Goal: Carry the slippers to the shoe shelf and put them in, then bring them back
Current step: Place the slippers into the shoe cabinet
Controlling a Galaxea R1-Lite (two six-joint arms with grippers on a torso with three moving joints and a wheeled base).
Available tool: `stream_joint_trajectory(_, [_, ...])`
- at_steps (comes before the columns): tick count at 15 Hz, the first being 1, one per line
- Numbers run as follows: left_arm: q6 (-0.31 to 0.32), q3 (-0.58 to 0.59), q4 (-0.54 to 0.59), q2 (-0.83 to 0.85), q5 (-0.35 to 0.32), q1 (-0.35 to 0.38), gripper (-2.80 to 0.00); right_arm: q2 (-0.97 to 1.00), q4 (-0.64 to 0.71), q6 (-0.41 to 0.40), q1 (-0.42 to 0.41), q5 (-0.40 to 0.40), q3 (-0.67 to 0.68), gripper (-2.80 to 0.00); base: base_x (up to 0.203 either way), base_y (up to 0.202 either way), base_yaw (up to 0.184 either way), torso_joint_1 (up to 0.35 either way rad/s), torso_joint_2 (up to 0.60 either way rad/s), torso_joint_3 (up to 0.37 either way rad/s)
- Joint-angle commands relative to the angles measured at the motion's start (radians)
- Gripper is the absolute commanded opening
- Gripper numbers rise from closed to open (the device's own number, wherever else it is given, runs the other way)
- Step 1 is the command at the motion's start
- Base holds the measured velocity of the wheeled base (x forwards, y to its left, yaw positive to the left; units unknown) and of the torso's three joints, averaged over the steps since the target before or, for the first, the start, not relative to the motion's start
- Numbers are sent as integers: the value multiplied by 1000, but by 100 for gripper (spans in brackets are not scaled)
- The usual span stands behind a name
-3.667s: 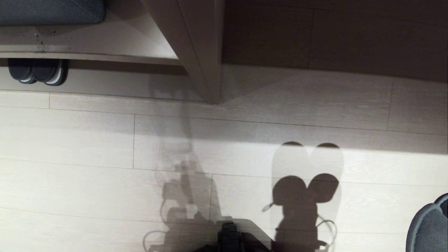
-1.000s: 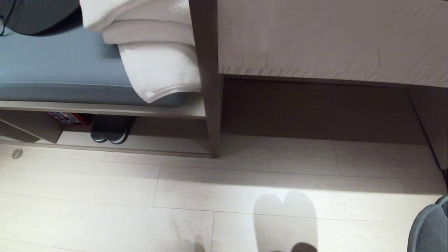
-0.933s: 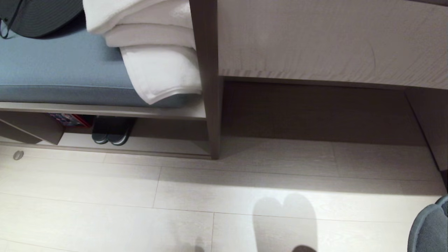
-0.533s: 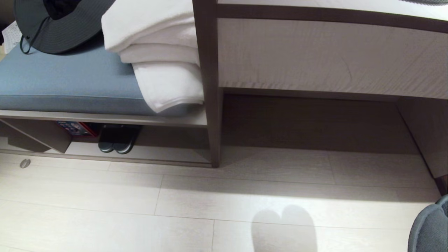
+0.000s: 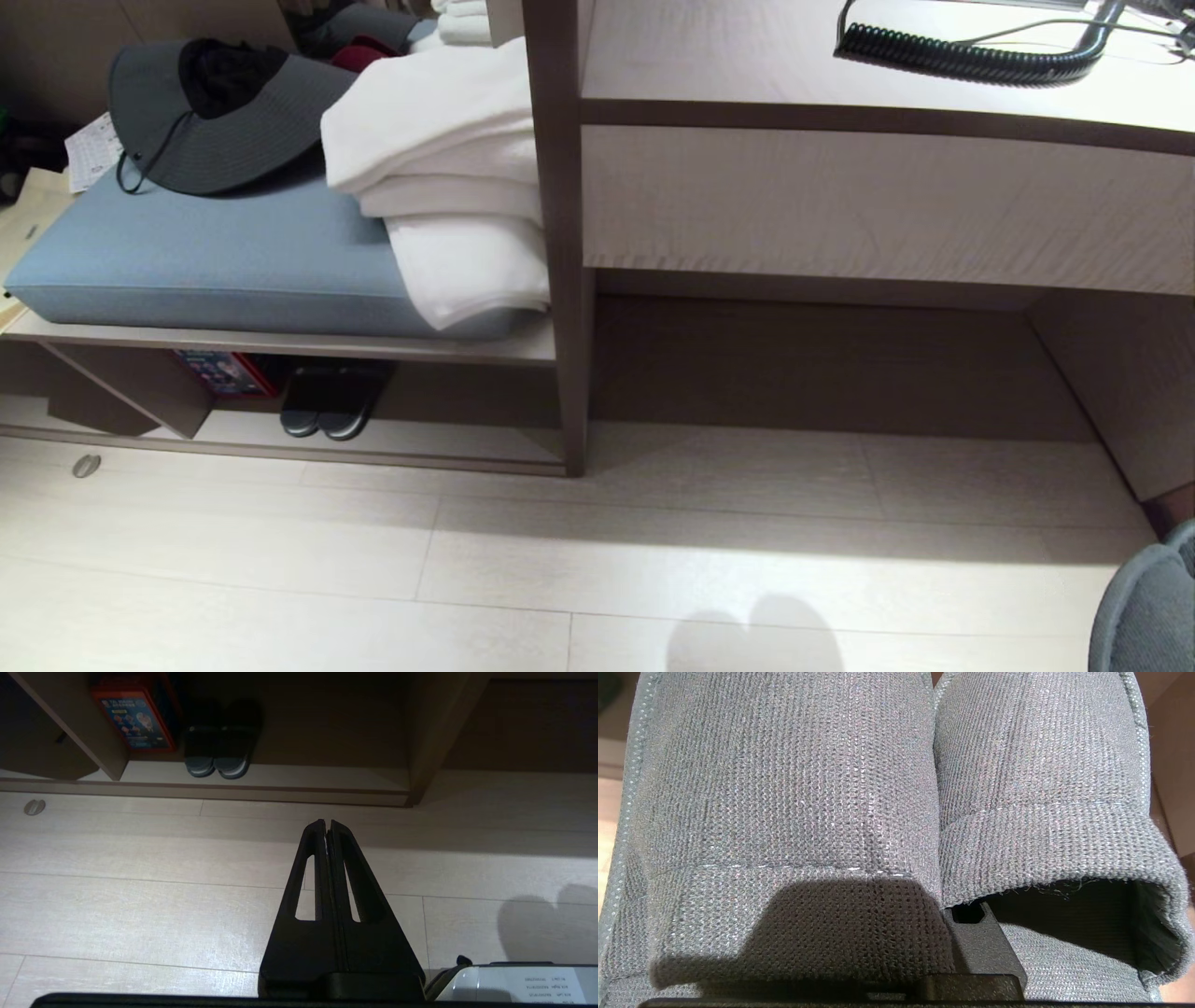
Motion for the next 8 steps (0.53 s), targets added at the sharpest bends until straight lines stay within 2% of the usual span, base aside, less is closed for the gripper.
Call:
stream_joint_trajectory(1, [0,0,-1,0,-1,0,-280,1,0,-1,0,0,0,-280,0,0,0,6,-2,199])
stream_joint_trajectory(8, [0,0,-1,1,0,0,-280,1,0,-1,0,0,0,-280,0,0,0,3,2,200])
